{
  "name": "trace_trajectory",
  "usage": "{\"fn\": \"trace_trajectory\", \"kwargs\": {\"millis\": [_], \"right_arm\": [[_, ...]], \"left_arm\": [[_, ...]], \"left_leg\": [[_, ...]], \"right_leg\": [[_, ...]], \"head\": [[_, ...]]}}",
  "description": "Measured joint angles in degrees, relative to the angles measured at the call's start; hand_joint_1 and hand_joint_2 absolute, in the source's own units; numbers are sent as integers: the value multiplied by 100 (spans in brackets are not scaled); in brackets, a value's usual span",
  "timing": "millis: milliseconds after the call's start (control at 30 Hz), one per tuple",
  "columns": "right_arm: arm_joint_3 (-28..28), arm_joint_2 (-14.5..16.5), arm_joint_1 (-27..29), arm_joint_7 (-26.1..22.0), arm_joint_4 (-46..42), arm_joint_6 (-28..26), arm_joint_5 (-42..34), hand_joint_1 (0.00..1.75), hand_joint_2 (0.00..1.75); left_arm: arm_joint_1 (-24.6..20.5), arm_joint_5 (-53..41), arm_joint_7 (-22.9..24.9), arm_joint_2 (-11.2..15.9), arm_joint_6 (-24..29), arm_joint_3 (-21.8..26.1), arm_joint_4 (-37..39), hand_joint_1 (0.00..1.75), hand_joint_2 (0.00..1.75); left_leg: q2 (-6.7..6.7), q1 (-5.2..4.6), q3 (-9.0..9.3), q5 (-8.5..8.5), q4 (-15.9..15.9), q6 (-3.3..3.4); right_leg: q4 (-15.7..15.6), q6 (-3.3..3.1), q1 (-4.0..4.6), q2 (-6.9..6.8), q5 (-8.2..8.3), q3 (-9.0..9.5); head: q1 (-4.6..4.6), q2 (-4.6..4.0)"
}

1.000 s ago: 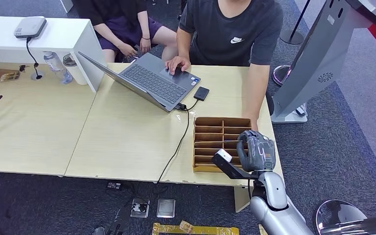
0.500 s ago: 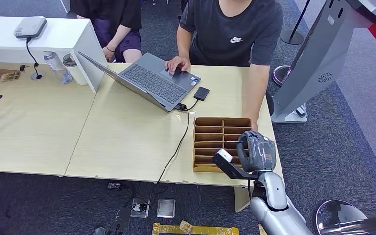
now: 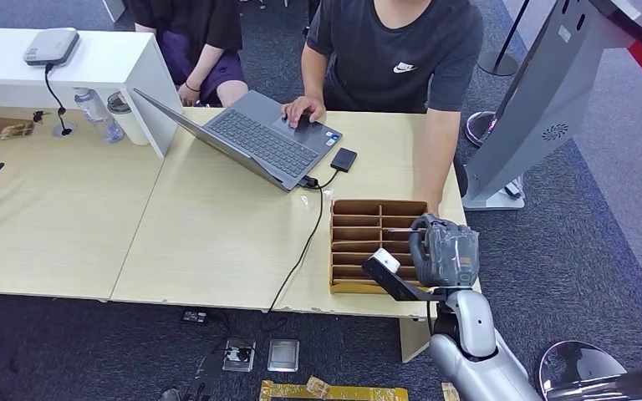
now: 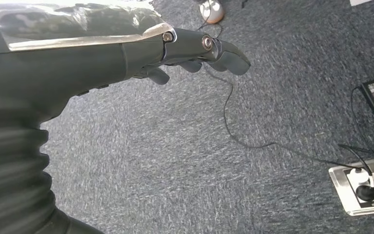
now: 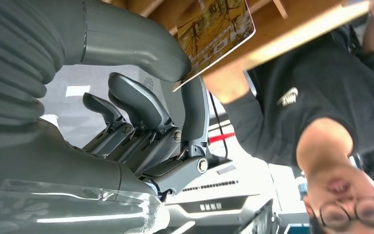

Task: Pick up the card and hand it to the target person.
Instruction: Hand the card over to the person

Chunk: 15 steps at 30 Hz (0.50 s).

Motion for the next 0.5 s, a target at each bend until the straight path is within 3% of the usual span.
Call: {"fn": "trace_trajectory", "kwargs": {"millis": [500], "right_arm": [[-82,-153,21,155,-1062,-8,163,175,175]], "left_arm": [[0,110,0,9,19,-146,0,0,175]], "left_leg": [[0,0,0,0,0,0]], "right_leg": [[0,0,0,0,0,0]], "head": [[-1,0]]}}
